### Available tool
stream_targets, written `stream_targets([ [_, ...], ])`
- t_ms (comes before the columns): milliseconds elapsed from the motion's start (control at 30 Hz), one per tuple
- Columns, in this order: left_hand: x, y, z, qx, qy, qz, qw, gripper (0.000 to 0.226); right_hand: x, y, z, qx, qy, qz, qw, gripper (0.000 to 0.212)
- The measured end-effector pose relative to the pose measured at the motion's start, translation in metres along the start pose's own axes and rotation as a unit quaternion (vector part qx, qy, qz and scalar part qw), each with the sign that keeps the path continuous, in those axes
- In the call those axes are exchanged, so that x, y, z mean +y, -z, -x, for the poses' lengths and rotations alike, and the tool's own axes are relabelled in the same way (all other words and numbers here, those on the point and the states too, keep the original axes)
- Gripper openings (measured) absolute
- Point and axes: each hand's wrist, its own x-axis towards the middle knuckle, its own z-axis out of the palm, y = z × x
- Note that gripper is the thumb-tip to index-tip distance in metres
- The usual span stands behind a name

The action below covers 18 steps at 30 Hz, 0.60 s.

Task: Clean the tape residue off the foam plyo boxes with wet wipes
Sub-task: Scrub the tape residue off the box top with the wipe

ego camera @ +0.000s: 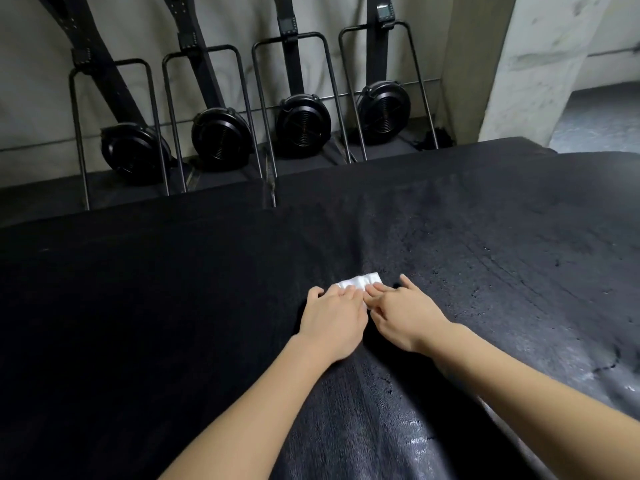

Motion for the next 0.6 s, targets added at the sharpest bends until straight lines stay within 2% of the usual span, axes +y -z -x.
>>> stream_targets([
  [67,-0.005,0.004,-0.014,-0.042,0.009,0.006,0.999,0.04,-0.002,0.004,-0.013,0.002,-0.009,0.002,1.0,0.049],
  [167,-0.005,0.008,-0.018,-0.05,0.021,0.001,0.999,0.034,-0.002,0.005,-0.015,0.003,-0.012,-0.013,1.0,0.049],
  [267,0.004,0.007,-0.001,-0.015,0.016,0.013,1.0,0.032,0.0,-0.004,0.006,0.015,0.002,-0.038,0.999,0.05],
  [433,0.024,0.005,0.046,0.031,-0.006,0.058,0.998,0.044,-0.009,-0.019,0.062,0.041,0.016,-0.054,0.998,0.05],
  [600,0.043,0.004,0.088,0.063,-0.031,0.056,0.996,0.037,-0.027,-0.017,0.115,0.037,0.016,-0.056,0.998,0.05],
])
